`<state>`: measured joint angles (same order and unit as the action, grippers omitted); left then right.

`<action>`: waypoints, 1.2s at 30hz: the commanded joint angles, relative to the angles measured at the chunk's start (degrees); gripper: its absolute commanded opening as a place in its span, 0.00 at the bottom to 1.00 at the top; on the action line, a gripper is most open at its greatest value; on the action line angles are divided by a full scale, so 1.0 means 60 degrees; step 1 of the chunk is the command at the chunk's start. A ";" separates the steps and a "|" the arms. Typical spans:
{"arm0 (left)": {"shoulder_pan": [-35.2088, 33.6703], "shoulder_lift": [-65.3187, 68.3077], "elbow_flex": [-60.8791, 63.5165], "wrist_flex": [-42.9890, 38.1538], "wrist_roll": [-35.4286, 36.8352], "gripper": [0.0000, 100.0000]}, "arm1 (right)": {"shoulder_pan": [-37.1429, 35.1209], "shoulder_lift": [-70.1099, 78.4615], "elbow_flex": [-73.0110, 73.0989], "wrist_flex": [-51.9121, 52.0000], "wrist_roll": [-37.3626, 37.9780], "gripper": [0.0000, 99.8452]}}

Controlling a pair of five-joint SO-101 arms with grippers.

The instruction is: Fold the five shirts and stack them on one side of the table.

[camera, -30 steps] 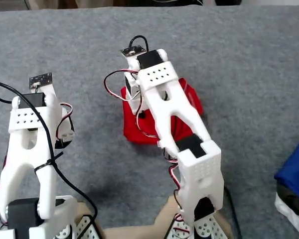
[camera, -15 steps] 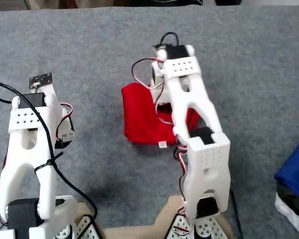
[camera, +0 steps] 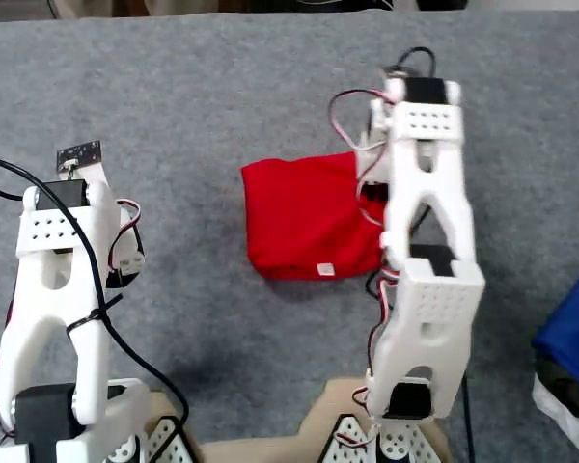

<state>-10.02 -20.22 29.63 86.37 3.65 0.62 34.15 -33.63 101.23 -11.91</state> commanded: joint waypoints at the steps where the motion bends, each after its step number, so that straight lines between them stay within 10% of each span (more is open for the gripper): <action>1: -0.0029 -0.0256 -0.0117 -0.0103 -0.0059 0.02 | 0.0579 -0.0842 0.0168 0.0147 0.0000 0.00; 15: -0.0176 -0.0799 -0.1128 -0.0132 -0.0015 0.02 | 0.0667 -0.1824 -0.1150 0.0161 0.0733 0.18; 21: 0.1465 -0.1473 -0.1758 -0.1201 -0.0029 0.02 | 0.1033 -0.3641 -0.1839 0.0190 0.1407 0.17; 26: 0.2549 -0.1502 -0.1626 -0.3165 0.0586 0.02 | 0.0286 -0.5648 0.0608 0.0190 0.1480 0.00; 36: 0.4806 0.0711 -0.1245 -0.6740 0.0762 0.02 | -0.1370 -0.7436 0.7026 -0.0938 0.2447 0.01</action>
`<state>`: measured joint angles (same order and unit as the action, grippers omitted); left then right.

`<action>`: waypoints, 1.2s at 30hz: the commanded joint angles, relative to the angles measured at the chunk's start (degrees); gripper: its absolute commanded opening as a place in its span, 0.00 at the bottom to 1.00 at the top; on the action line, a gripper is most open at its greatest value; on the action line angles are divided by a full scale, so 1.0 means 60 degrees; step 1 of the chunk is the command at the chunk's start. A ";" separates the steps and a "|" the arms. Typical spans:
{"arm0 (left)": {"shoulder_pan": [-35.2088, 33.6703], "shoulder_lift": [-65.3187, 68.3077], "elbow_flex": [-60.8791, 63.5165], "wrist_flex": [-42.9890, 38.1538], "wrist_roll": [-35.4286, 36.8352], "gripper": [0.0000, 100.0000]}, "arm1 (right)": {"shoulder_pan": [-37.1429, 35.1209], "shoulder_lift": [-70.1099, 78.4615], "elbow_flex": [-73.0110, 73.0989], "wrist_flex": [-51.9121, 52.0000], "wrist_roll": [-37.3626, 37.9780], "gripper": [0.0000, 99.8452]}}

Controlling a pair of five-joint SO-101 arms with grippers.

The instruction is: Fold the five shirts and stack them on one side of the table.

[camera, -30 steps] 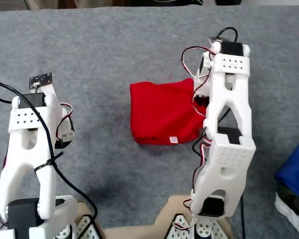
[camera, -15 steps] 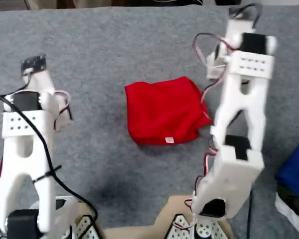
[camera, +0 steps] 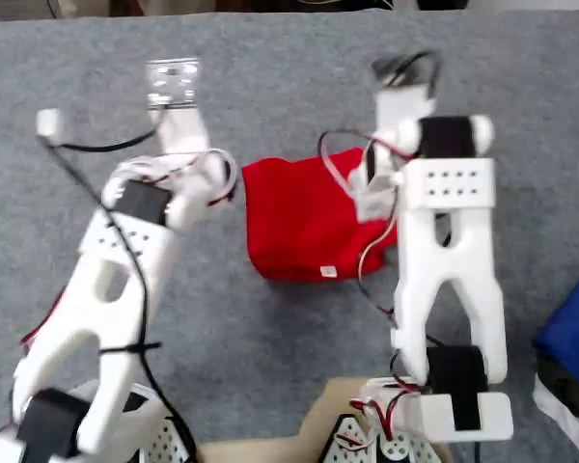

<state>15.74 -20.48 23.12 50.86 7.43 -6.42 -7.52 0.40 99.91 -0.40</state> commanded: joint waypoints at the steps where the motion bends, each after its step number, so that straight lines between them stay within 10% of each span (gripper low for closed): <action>1: 0.0630 0.1209 -0.0322 -0.1011 0.0322 0.02 | -0.0183 -0.0447 0.1810 -0.1070 0.0689 0.01; 11: 0.1436 0.5560 -0.3678 -0.1040 0.1685 0.02 | 0.0637 0.0520 0.4315 -0.3429 0.1934 0.01; 20: 0.1026 0.8081 -0.5392 0.1538 0.1465 0.02 | 0.2264 0.1297 0.4374 -0.3487 0.3267 0.01; 36: 0.0850 0.7158 -0.8557 0.3941 0.1070 0.02 | 0.2249 -0.0432 0.1385 -0.2212 0.3678 0.01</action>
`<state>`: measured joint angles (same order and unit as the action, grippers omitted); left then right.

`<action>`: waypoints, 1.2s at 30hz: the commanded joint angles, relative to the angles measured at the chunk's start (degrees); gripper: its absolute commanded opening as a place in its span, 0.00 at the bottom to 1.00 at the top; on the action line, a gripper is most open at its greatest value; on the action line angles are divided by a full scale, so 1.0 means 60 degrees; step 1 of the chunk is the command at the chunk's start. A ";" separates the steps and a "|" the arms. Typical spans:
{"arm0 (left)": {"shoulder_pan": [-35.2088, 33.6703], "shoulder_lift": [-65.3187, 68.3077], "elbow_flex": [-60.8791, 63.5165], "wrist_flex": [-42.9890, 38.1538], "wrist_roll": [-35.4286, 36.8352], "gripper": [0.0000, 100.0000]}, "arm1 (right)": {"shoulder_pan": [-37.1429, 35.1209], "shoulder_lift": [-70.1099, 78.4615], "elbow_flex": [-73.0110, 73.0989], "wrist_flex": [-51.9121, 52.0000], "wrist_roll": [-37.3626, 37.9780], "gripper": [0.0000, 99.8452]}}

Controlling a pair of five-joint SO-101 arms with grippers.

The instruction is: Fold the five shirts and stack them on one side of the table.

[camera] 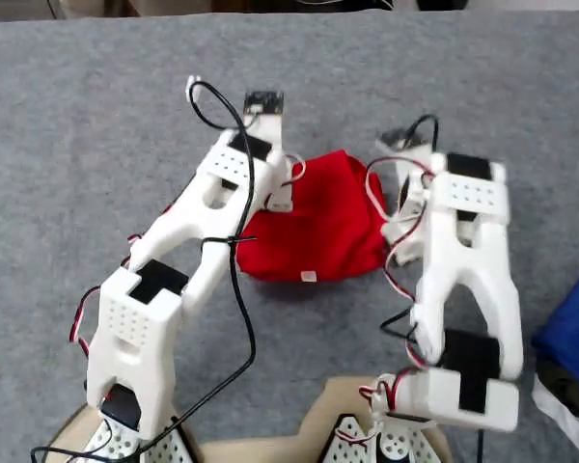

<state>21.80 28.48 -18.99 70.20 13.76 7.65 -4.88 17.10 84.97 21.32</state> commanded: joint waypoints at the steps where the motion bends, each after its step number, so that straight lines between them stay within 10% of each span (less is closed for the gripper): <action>1: -0.0161 -0.1150 -0.1934 0.0982 0.0015 0.02 | -0.0242 -0.1018 -0.1780 0.0278 0.0059 0.01; 17: -0.0938 -0.2337 -0.2212 0.4762 -0.0044 0.02 | -0.3553 0.3597 -0.4784 -0.1875 -0.0835 0.00; 28: 0.1656 -0.2864 0.4557 -0.0176 0.0982 0.02 | -0.2073 0.8139 -0.8051 -0.1846 -0.0747 0.00; 36: 0.2168 -0.2821 0.6168 -0.1319 0.1099 0.02 | -0.1663 0.9619 -1.0322 -0.1114 -0.0733 0.00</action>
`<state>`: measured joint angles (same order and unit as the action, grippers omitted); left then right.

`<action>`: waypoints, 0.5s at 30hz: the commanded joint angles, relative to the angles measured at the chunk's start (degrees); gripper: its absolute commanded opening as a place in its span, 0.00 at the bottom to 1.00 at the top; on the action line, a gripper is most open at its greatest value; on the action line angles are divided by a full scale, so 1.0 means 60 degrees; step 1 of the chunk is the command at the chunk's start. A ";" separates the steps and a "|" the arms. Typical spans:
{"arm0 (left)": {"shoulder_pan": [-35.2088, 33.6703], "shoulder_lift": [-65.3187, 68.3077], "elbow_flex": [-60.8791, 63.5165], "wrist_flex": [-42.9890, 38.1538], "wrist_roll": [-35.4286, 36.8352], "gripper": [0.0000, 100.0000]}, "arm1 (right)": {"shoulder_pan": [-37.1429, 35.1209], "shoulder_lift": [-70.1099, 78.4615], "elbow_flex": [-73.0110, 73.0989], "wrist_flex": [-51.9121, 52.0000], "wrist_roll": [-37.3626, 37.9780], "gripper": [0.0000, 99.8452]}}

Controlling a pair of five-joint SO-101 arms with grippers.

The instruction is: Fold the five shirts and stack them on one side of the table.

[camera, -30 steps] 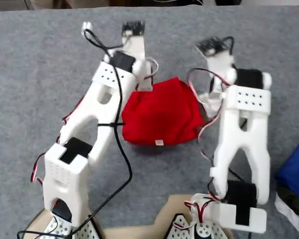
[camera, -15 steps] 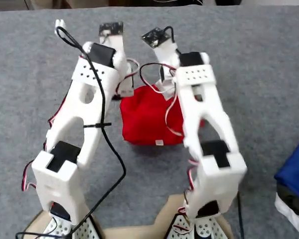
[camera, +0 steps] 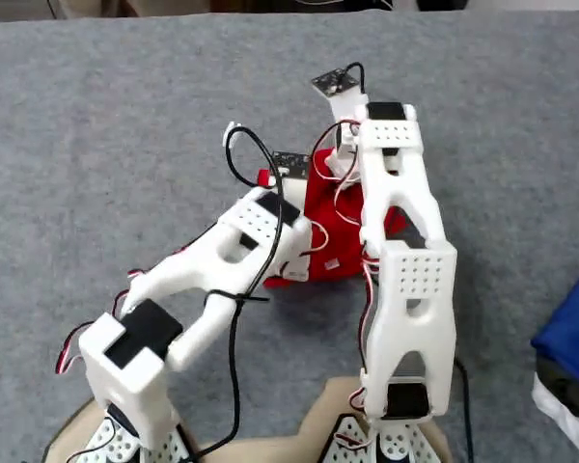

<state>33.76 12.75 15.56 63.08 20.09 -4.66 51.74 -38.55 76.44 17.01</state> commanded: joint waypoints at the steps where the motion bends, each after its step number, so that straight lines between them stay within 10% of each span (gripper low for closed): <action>1: 0.0176 -0.0198 0.0469 -0.0190 0.0044 0.02 | 0.0388 0.0271 -0.1341 0.0498 -0.0015 0.00; 15: -0.2476 -0.0168 -0.4190 0.0674 -0.0615 0.02 | 0.0505 0.0271 -0.6205 0.4337 -0.0044 0.00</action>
<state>21.45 12.31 -0.70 66.59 17.45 -2.81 54.11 -70.46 100.35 16.84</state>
